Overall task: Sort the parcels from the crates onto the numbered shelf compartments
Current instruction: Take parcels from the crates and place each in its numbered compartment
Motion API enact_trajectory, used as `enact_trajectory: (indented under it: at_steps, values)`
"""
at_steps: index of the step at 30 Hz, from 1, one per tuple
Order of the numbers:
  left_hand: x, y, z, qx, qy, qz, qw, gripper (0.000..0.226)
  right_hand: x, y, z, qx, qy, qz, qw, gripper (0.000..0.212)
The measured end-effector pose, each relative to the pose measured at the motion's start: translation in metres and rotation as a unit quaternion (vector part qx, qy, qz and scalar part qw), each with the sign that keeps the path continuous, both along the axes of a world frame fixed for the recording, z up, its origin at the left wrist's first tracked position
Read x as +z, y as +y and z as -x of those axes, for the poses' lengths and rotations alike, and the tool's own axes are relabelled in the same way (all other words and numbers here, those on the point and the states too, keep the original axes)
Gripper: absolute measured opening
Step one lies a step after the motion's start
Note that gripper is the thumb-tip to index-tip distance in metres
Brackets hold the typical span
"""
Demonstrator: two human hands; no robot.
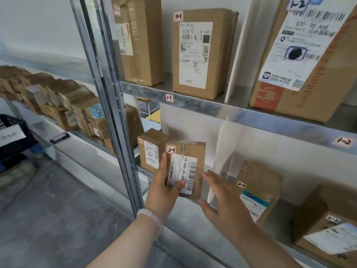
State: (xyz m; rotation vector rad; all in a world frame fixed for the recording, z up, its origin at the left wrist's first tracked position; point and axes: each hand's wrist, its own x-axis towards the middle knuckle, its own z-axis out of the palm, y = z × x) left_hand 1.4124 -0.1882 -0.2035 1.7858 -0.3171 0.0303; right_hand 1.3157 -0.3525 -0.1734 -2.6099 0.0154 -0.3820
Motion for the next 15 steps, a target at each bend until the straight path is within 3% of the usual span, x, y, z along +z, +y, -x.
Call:
enact_trajectory:
  at_steps: [15]
  values:
    - [-0.025, -0.018, -0.04, 0.005, 0.065, -0.019, 0.998, 0.108, -0.022, -0.022, -0.032, 0.052, 0.004, -0.011, 0.999, 0.068]
